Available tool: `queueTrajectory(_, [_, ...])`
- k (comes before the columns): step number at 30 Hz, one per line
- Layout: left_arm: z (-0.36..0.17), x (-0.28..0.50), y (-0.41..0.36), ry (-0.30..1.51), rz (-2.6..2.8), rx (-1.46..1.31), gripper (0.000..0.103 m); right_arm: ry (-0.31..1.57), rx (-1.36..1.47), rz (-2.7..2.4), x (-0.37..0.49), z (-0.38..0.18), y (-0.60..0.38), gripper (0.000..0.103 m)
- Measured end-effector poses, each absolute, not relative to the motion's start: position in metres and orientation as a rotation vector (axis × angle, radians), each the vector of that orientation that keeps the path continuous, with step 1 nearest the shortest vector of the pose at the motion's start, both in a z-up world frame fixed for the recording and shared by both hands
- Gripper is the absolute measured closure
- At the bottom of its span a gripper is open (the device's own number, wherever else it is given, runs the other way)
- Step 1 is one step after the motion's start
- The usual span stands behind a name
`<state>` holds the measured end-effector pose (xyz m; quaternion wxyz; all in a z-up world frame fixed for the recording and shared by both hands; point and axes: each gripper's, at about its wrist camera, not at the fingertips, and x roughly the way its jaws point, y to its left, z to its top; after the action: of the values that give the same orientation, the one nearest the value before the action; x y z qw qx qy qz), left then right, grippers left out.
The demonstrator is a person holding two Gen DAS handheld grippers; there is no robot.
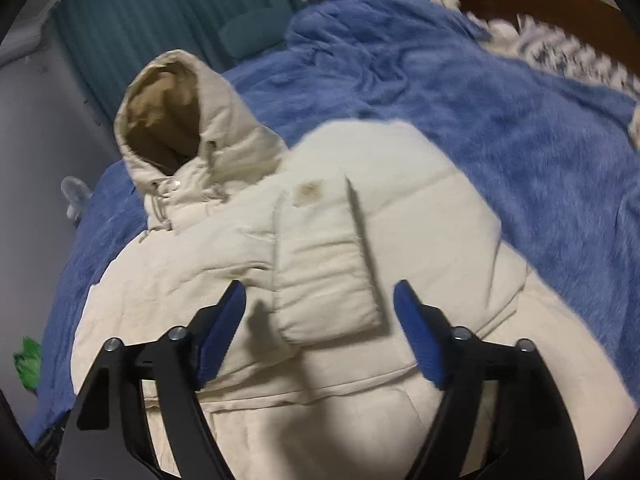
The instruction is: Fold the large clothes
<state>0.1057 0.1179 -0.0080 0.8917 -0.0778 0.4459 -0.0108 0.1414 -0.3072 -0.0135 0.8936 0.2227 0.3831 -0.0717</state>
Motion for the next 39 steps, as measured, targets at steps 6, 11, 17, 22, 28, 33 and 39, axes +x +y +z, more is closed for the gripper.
queueTrajectory(6, [-0.009, 0.106, 0.117, 0.926, -0.023, -0.153, 0.018, 0.777, 0.591, -0.083, 0.140, -0.025, -0.320, 0.067])
queueTrajectory(11, [-0.008, 0.105, 0.116, 0.923, -0.024, -0.145, 0.018, 0.660, 0.545, -0.133, 0.126, 0.005, -0.323, 0.087])
queueTrajectory(17, [-0.007, 0.105, 0.115, 0.927, -0.019, -0.137, 0.018, 0.710, 0.515, -0.231, 0.124, -0.002, -0.333, 0.087])
queueTrajectory(22, [0.009, 0.104, 0.107, 0.896, -0.002, -0.109, 0.018, 0.780, 0.524, -0.248, 0.127, -0.025, -0.338, 0.079])
queueTrajectory(28, [0.028, 0.103, 0.082, 0.855, -0.036, -0.096, 0.018, 0.761, 0.471, -0.234, 0.124, -0.011, -0.337, 0.050])
queueTrajectory(33, [0.035, 0.128, 0.056, 0.854, -0.097, -0.090, 0.018, 0.710, 0.359, -0.184, 0.127, 0.010, -0.329, 0.046])
queueTrajectory(39, [0.020, 0.168, 0.035, 0.868, -0.137, 0.041, 0.018, 0.749, 0.168, -0.027, 0.161, 0.007, -0.306, 0.040])
